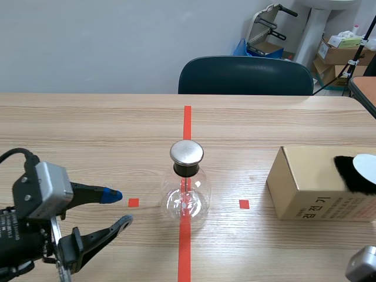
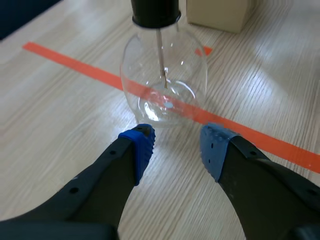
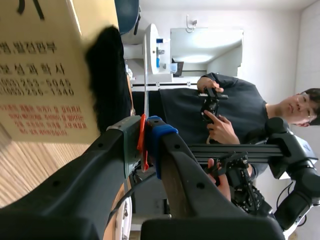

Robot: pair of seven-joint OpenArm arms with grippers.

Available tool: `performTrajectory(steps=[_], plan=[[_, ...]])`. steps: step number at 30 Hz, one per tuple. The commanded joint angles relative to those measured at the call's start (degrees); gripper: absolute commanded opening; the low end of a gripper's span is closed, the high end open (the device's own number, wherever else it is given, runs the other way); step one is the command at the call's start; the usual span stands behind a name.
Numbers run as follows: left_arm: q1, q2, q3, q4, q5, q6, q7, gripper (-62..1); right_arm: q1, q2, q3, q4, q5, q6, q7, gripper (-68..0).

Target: Do the electroscope experiment

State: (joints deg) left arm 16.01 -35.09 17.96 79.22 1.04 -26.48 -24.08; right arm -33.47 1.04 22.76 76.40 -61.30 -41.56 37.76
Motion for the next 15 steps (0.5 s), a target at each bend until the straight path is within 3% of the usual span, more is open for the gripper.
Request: performTrajectory(steps=[1,13,15], plan=[[1.81,-1.18,-0.22,2.49,-0.37,-0.52,-1.62,-29.8,0.85,0.24,1.16,0.17,-0.04,-3.3,0.66,-66.6],[10.88,-8.37,-3.21,10.05,-0.55,-1.77,-7.06,-20.1,3.98,0.28,4.31,-6.45,-8.02,-3.3,-0.81,-66.6],[12.17,-9.22,-4.42,10.97,-1.99,-2.75,-8.13,-20.1,3.98,0.28,4.31,-6.45,-9.25,-3.3,-1.81,-66.6]])
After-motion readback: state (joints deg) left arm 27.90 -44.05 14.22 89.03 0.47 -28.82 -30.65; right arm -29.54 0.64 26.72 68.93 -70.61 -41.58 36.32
